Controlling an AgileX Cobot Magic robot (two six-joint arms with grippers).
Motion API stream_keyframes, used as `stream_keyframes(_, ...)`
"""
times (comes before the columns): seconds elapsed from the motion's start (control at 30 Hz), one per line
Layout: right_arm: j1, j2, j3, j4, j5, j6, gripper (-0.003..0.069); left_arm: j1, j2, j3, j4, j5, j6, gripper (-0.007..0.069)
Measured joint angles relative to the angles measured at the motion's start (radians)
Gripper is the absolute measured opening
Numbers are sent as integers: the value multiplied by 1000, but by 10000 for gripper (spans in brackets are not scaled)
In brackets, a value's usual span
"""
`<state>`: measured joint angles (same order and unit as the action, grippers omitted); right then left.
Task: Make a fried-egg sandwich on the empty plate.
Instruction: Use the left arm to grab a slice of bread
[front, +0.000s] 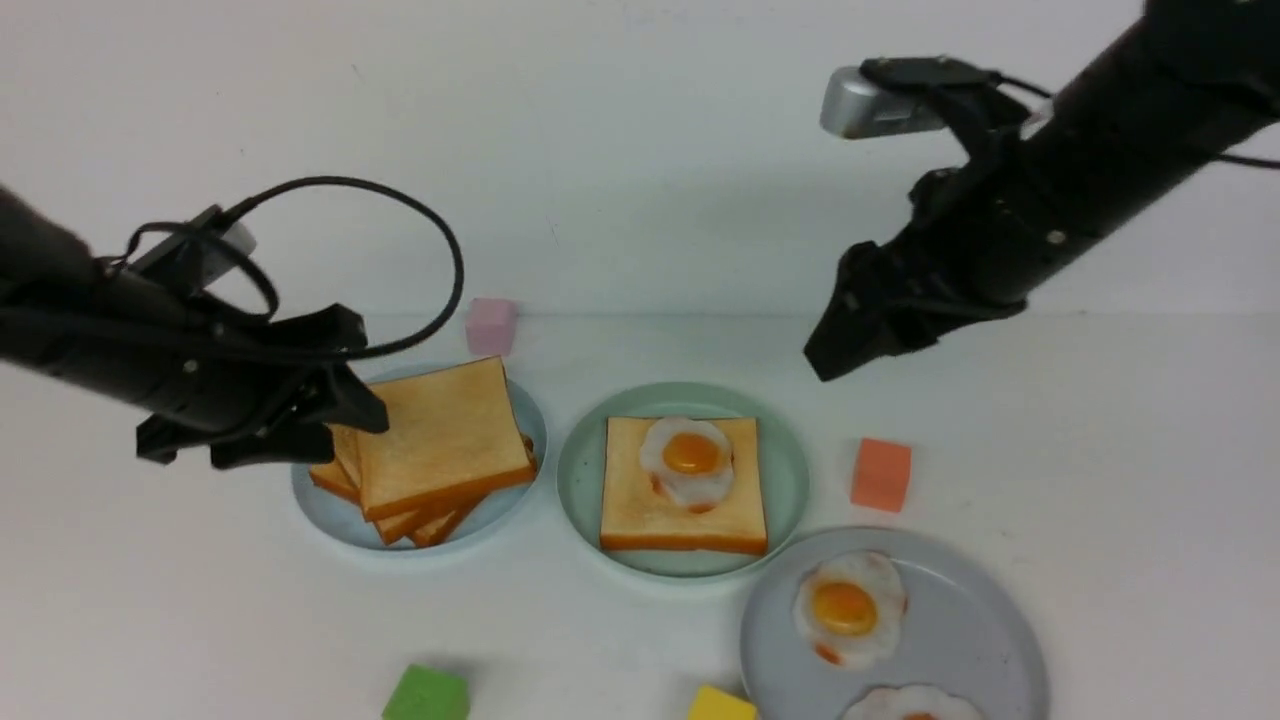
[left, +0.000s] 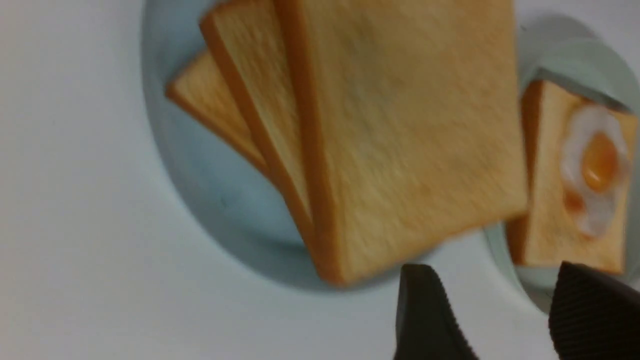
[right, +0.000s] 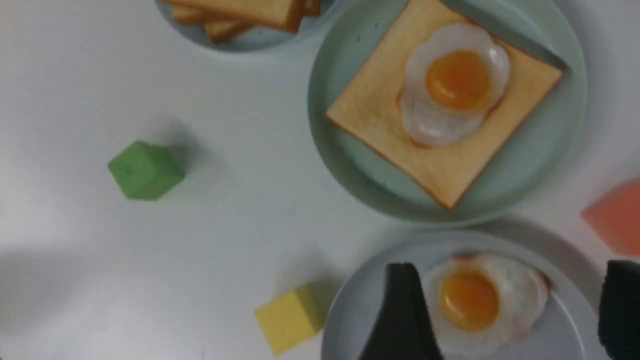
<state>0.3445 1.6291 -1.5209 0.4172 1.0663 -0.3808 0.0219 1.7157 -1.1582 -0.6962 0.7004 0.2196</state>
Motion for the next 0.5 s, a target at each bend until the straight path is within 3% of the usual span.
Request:
stream_keyframes(0.2, 40, -139, 115, 30, -28, 5, 486, 0, 112, -71, 66, -46, -2, 362)
stream_keyframes(0.5, 44, -168, 129, 70, -25, -12, 446, 0, 200, -85, 61, -115, 10, 362)
